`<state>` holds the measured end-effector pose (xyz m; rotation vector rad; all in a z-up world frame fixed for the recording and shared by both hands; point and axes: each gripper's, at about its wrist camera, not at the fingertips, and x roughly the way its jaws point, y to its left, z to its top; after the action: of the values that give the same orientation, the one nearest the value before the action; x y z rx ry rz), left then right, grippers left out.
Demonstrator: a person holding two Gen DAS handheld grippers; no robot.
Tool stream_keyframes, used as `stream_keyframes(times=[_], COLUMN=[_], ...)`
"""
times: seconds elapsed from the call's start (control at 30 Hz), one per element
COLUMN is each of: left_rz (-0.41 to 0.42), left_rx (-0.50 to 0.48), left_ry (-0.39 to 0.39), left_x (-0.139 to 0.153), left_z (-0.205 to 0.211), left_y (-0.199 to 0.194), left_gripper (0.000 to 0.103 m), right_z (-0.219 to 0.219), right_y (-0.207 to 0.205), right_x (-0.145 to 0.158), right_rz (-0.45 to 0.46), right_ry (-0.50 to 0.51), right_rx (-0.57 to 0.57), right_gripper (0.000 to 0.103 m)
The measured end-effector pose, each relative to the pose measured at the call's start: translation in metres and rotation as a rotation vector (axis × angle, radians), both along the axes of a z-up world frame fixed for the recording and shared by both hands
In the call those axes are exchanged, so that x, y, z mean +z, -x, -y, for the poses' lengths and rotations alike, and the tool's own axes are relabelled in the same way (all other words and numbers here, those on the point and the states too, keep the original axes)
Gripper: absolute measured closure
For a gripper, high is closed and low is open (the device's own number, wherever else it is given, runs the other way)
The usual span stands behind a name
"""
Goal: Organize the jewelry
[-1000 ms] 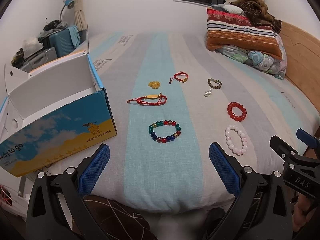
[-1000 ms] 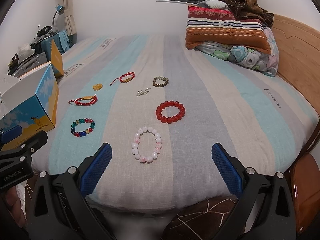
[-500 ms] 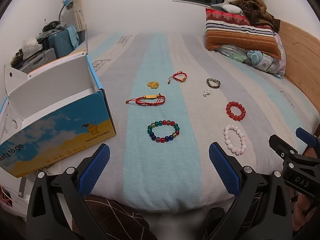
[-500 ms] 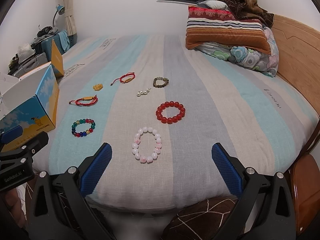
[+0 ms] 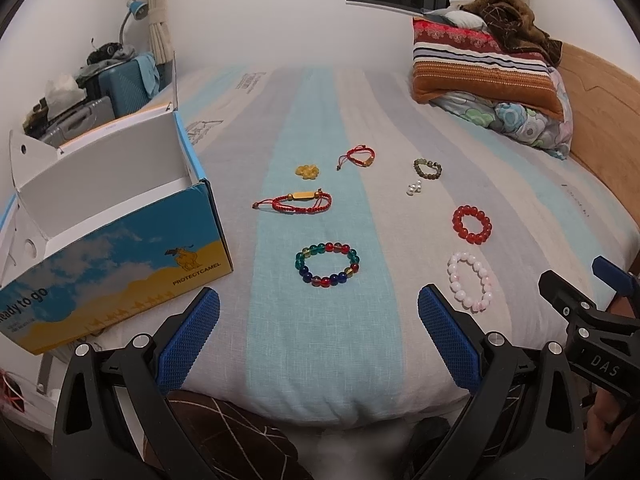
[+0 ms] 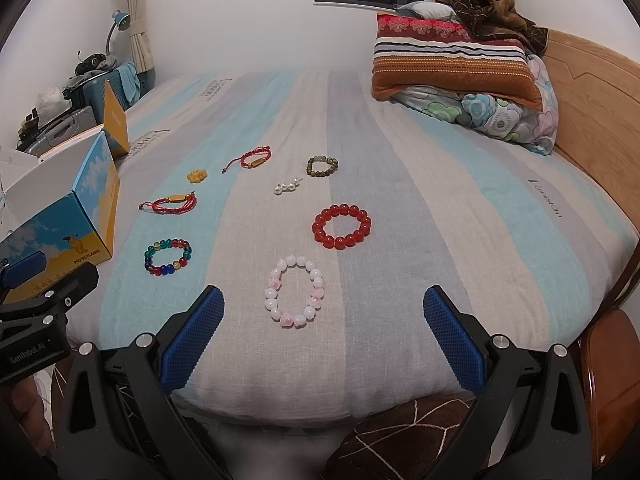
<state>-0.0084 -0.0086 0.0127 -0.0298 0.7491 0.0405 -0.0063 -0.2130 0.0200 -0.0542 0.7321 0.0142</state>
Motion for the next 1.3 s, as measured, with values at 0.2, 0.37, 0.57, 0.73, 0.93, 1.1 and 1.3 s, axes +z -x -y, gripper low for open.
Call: stream_keyframes(times=[0.2, 0.37, 0.57, 0.73, 0.93, 1.1, 1.3], left_rz=[0.005, 0.006, 0.002, -0.001, -0.021, -0.062, -0.132], left_rx=[0.002, 0.000, 0.000, -0.002, -0.012, -0.022, -0.023], left_ry=[0.005, 0.007, 0.005, 0.001, -0.003, -0.001, -0.017], left_x=[0.000, 0.001, 0.000, -0.002, -0.011, -0.032, -0.072], left_z=[0.002, 0.003, 0.004, 0.005, 0.009, 0.014, 0.019], left_y=[0.000, -0.001, -0.002, -0.006, -0.028, -0.059, -0.100], left_gripper=[0.006, 0.006, 0.006, 0.006, 0.006, 0.006, 0.006], right_z=[0.002, 0.003, 0.003, 0.002, 0.005, 0.013, 0.025], right_y=[0.000, 0.000, 0.000, -0.003, -0.028, -0.070, -0.122], right_x=[0.003, 0.003, 0.004, 0.004, -0.001, -0.017, -0.044], right_rz=[0.007, 0.010, 0.012, 0.016, -0.007, -0.052, -0.110], right_ry=[-0.001, -0.004, -0.002, 0.002, 0.002, -0.003, -0.005], right_rx=[-0.003, -0.002, 0.001, 0.009, 0.011, 0.002, -0.019], right_gripper=[0.007, 0.007, 0.007, 0.007, 0.007, 0.007, 0.007])
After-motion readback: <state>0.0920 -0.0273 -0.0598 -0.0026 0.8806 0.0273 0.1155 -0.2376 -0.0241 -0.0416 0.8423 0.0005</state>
